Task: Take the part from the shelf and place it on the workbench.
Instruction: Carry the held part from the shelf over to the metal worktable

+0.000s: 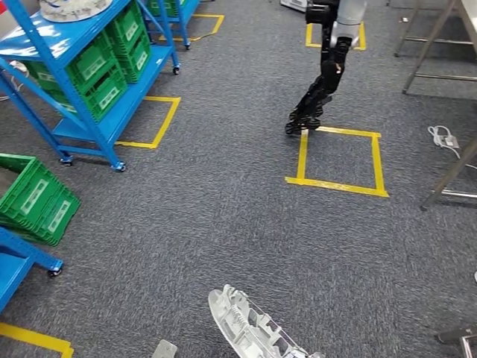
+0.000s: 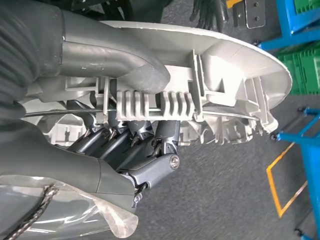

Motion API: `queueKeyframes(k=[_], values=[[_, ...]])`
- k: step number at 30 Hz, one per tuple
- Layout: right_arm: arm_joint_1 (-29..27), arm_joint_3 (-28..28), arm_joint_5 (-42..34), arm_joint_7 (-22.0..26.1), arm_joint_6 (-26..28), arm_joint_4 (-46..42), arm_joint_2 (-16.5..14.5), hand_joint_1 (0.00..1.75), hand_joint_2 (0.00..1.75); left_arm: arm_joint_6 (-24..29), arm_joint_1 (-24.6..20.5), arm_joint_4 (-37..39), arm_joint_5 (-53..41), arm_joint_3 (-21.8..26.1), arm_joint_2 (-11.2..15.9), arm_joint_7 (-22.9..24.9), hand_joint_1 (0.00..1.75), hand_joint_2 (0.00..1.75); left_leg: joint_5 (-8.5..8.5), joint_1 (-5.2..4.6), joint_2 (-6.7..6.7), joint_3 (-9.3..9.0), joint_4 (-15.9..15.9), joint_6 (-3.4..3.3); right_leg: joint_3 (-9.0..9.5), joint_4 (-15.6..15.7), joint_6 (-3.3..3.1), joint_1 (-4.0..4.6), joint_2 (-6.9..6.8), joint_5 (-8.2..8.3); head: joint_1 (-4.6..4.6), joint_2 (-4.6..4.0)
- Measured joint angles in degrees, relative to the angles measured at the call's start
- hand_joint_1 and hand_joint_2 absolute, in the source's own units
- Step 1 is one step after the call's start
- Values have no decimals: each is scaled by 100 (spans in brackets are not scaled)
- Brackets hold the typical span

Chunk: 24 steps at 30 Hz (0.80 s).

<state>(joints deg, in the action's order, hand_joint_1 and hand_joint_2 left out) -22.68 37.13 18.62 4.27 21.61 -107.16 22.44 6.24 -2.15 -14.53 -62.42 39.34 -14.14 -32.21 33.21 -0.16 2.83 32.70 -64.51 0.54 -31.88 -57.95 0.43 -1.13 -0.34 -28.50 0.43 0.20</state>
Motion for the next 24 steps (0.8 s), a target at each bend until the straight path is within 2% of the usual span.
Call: queueKeyframes(k=[2,3,4,6,8,9,10,11,12,14,15,16,17,18,19,20,21,22,23,24], values=[[-28,0,-45,-23,-14,1,-11,175,175,-2,2,15,-22,0,-2,4,0,0,367,15,-224,371,-847,7,-15,0,-51,25,166,17,-13,0],[-36,0,-72,-23,-19,2,-16,175,175,-2,1,19,-31,0,-3,7,0,0,284,10,-239,386,-861,-21,-12,-1,-54,36,240,19,-11,0],[-39,0,-89,-23,-21,2,-24,175,175,-3,-1,21,-39,-1,-2,8,0,0,88,2,-271,280,-609,-55,-3,-1,-55,43,306,20,-10,0],[-34,2,-111,-22,-27,4,-43,175,175,-8,-5,22,-50,-2,3,9,0,0,-318,-20,-482,-50,159,-140,7,-3,-48,47,429,23,-7,0],[-26,4,-130,-20,-42,13,-61,175,175,-19,-13,24,-62,-3,9,11,0,0,-442,-41,-655,-237,618,-199,-30,-8,-11,33,532,42,-16,0],[-23,4,-142,-21,-48,17,-68,175,175,-27,-17,25,-67,-3,11,13,0,0,-421,-49,-659,-251,665,-213,-55,-3,22,23,579,61,-20,0],[-24,4,-151,-22,-52,20,-72,175,175,-35,-20,26,-70,-5,10,14,0,0,-432,-52,-613,-261,711,-224,-93,11,62,11,628,81,-27,0],[-29,3,-160,-25,-52,22,-75,175,175,-43,-21,26,-72,-7,6,15,0,0,-460,-46,-555,-276,755,-237,-126,-3,90,7,602,78,-22,0],[-25,2,-165,-27,-54,25,-77,175,175,-49,-21,27,-74,-8,2,15,0,0,-490,-38,-493,-293,808,-259,-184,-85,110,11,507,20,-12,0],[-7,-2,-169,-34,-58,33,-78,175,175,-54,-16,31,-76,-9,-5,15,0,0,-530,-29,-350,-315,885,-295,-418,-567,133,21,230,-265,14,0],[3,-2,-172,-36,-62,39,-78,175,175,-56,-9,32,-78,-9,-5,15,0,0,-530,-35,-280,-310,890,-308,-592,-934,154,18,138,-452,21,0],[7,-2,-173,-38,-63,48,-78,175,175,-57,-4,34,-79,-9,-4,15,0,0,-527,-41,-209,-304,886,-310,-747,-1267,177,10,105,-593,22,0],[7,-2,-174,-38,-64,61,-80,175,175,-58,-1,36,-81,-9,-4,16,0,0,-523,-44,-136,-301,882,-307,-837,-1478,202,-2,87,-648,22,0],[9,-2,-175,-38,-66,73,-84,175,175,-62,-1,36,-85,-9,-4,16,0,0,-517,-42,-69,-300,877,-299,-825,-1488,226,-15,70,-599,22,0],[12,-2,-175,-38,-68,83,-87,175,175,-66,-4,37,-89,-10,-5,17,0,0,-506,-36,-9,-304,868,-283,-692,-1269,246,-29,37,-454,22,0],[17,-2,-176,-38,-71,90,-91,175,175,-70,-8,37,-92,-10,-6,17,0,0,-488,-30,48,-309,848,-258,-475,-897,267,-45,-38,-268,23,0],[30,-2,-182,-38,-80,96,-101,175,175,-74,-12,37,-94,-10,-4,17,0,0,-461,-37,95,-308,818,-222,-256,-515,278,-39,-150,-149,30,0],[41,-1,-189,-37,-92,101,-114,175,175,-76,-15,37,-95,-10,-3,17,0,0,-433,-46,136,-307,779,-185,-83,-218,258,-35,-227,-71,30,0],[51,-1,-196,-34,-103,107,-129,175,175,-80,-19,37,-97,-10,-1,17,0,0,-411,-59,172,-308,746,-155,9,-59,223,-24,-276,-53,26,0],[58,1,-202,-31,-115,116,-148,175,175,-83,-22,37,-98,-10,1,18,0,0,-399,-70,207,-308,726,-130,27,-24,176,-6,-270,-74,23,0]])
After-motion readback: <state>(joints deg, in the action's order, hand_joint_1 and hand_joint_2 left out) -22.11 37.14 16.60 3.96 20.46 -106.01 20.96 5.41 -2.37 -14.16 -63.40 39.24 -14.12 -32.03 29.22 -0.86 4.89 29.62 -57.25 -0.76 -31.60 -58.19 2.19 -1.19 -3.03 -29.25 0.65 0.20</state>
